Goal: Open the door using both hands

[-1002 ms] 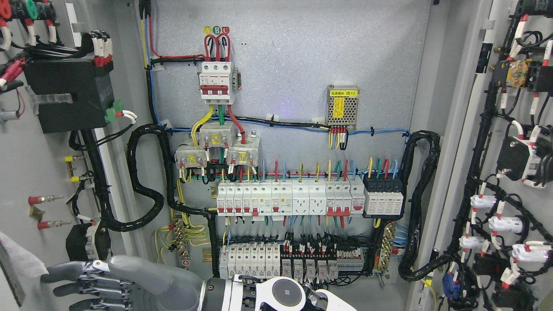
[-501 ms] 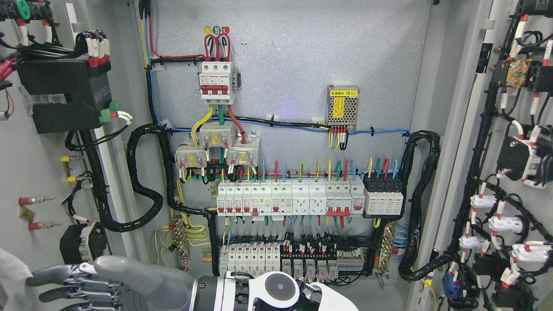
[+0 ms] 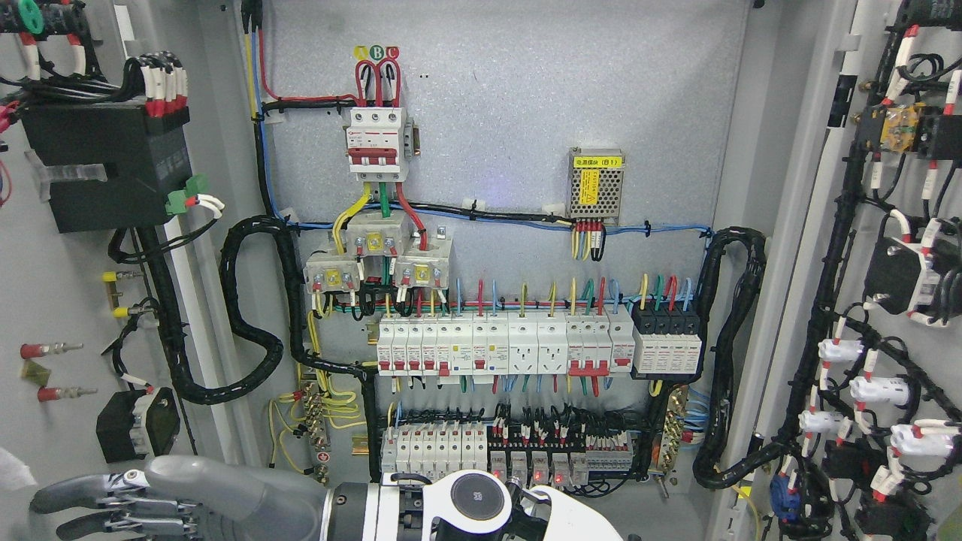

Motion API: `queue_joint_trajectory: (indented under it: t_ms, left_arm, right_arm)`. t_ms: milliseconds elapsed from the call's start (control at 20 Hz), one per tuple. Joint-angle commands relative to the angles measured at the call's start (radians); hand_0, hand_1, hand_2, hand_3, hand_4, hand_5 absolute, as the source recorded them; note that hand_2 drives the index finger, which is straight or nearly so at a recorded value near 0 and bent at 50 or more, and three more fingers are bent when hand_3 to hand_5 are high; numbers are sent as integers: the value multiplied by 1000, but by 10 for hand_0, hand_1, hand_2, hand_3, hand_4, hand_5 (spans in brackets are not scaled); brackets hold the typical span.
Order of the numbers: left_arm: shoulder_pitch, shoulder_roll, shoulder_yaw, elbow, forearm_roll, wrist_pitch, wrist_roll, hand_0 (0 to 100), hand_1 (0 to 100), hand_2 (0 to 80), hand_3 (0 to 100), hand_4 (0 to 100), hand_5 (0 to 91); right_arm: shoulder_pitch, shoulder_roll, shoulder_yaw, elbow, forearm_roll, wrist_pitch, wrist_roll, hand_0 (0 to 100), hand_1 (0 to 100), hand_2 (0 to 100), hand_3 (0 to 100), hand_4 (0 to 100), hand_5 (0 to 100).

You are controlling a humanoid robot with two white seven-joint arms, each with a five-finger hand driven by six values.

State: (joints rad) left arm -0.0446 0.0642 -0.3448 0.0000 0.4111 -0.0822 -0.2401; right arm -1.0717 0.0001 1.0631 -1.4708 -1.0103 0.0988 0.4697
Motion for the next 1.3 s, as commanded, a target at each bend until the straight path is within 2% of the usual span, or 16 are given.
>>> queue_joint_trajectory:
  t_ms: [0, 952, 1153, 1253]
  left_arm:
    - [0, -3, 0, -29, 0, -1, 1, 290, 0, 28, 28, 34, 0]
    - [0, -3, 0, -31, 0, -1, -1, 290, 0, 28, 29, 33, 0]
    - [0, -4, 0, -32, 0, -1, -1, 290, 0, 28, 28, 33, 0]
    - [0, -4, 0, -32, 0, -1, -1, 290, 0, 28, 28, 33, 0]
  right_arm:
    - [-16, 0, 26, 10, -2, 1, 0, 218, 0, 0, 0, 0, 0]
    - [-36, 0, 49, 23, -22, -4, 1, 219, 0, 0, 0, 0, 0]
    - [-33, 0, 25, 12, -14, -28, 0, 219, 0, 0, 0, 0, 0]
    - [-25, 0, -35, -6, -11, -25, 0, 219, 0, 0, 0, 0, 0]
